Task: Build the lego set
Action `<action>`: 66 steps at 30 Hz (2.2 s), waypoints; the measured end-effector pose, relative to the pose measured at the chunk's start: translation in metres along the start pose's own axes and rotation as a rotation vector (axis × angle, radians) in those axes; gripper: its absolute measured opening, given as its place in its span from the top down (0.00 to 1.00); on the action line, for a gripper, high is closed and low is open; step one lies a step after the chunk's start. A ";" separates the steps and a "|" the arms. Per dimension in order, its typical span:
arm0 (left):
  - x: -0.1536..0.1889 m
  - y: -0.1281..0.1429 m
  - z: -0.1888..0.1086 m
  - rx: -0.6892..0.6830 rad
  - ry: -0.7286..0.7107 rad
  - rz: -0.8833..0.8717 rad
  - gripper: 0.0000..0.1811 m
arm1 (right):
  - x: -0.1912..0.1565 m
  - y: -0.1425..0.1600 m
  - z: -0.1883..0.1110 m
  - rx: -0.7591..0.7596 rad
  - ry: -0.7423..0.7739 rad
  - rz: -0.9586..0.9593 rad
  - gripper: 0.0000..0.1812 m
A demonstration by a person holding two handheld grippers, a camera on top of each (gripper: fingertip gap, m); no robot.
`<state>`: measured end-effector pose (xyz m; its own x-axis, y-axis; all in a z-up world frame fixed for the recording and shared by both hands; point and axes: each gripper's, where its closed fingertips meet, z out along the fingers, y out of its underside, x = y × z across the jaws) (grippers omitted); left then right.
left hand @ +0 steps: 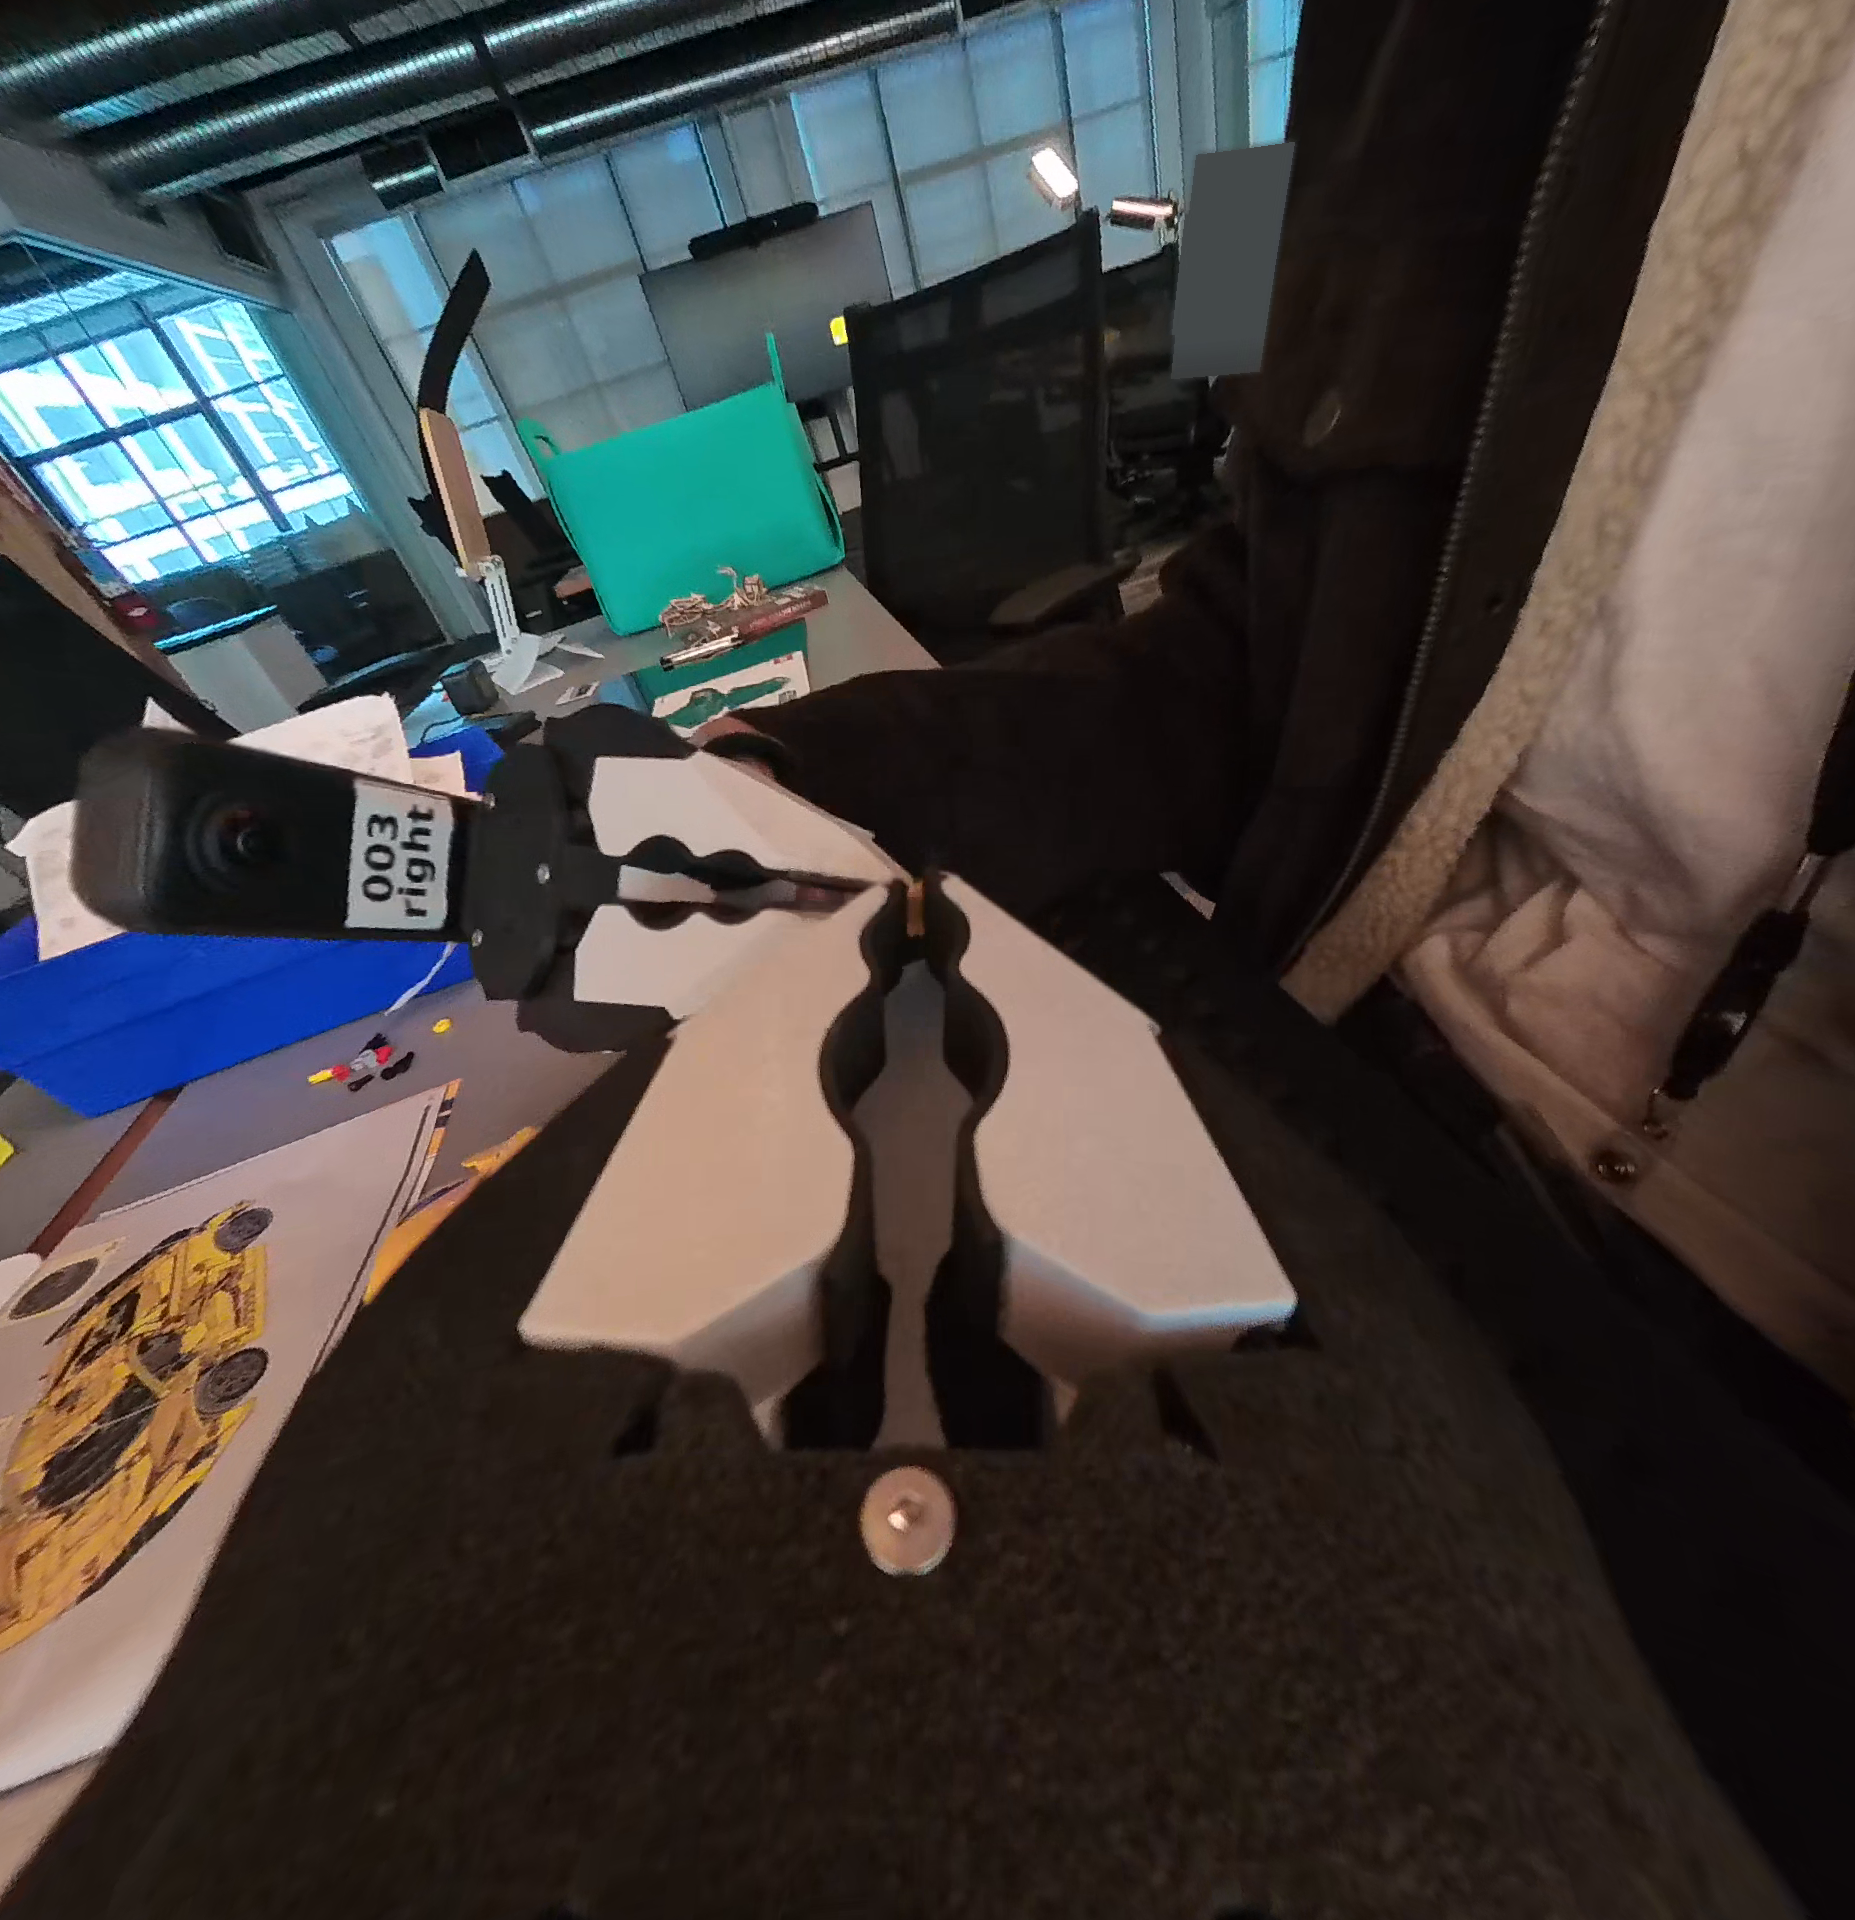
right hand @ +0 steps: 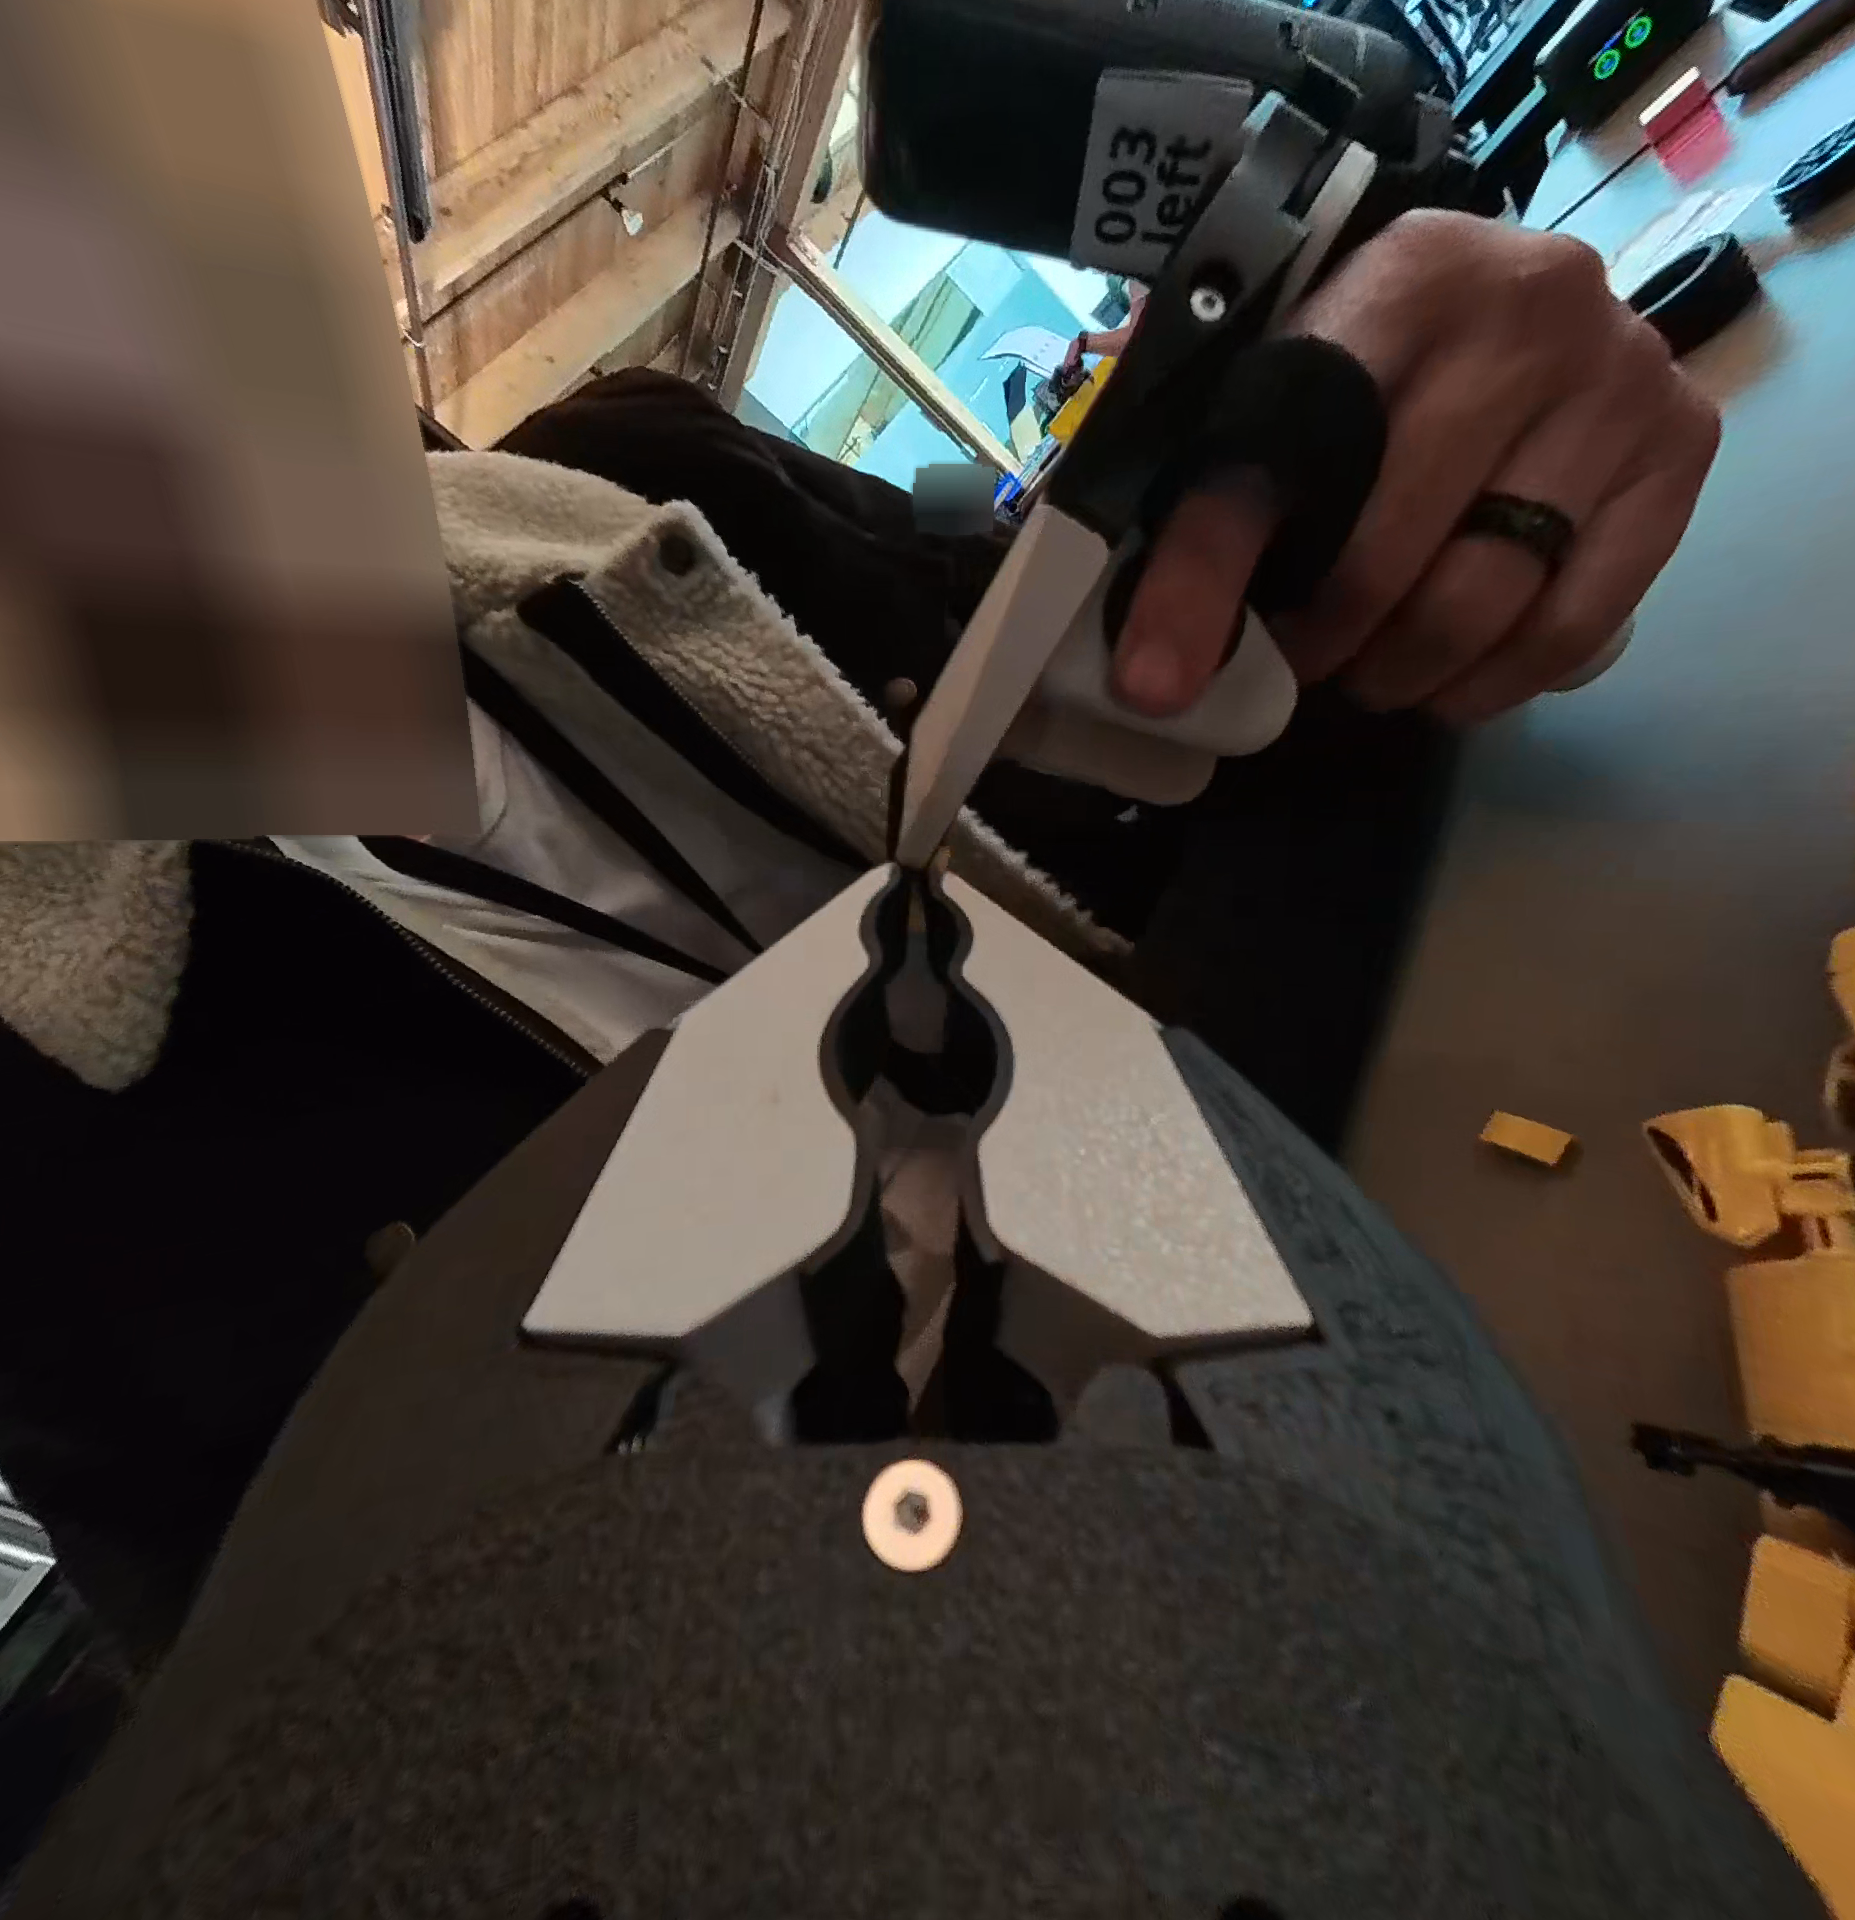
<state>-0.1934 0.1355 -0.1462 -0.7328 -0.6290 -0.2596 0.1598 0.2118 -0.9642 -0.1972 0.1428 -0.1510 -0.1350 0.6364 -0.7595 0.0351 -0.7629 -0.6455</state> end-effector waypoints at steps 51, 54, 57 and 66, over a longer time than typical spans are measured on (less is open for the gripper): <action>-0.164 0.116 -0.232 -0.408 -1.370 -0.480 0.93 | 0.068 -0.071 -0.159 0.686 0.820 -0.100 0.96; -0.164 0.122 -0.248 -0.401 -1.402 -0.536 0.92 | 0.062 -0.073 -0.176 0.796 0.778 -0.080 0.96; -0.162 0.129 -0.257 -0.466 -1.426 -0.524 0.93 | 0.063 -0.072 -0.183 0.853 0.682 -0.006 0.96; -0.161 0.137 -0.244 -0.506 -1.374 -0.514 0.92 | 0.064 -0.070 -0.188 0.888 0.628 0.038 0.96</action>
<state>-0.2152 0.4484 -0.2232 0.5578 -0.8290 -0.0400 -0.3496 -0.1910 -0.9172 -0.0223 0.2588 -0.1699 0.3900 0.3628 -0.8463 -0.7341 -0.4324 -0.5237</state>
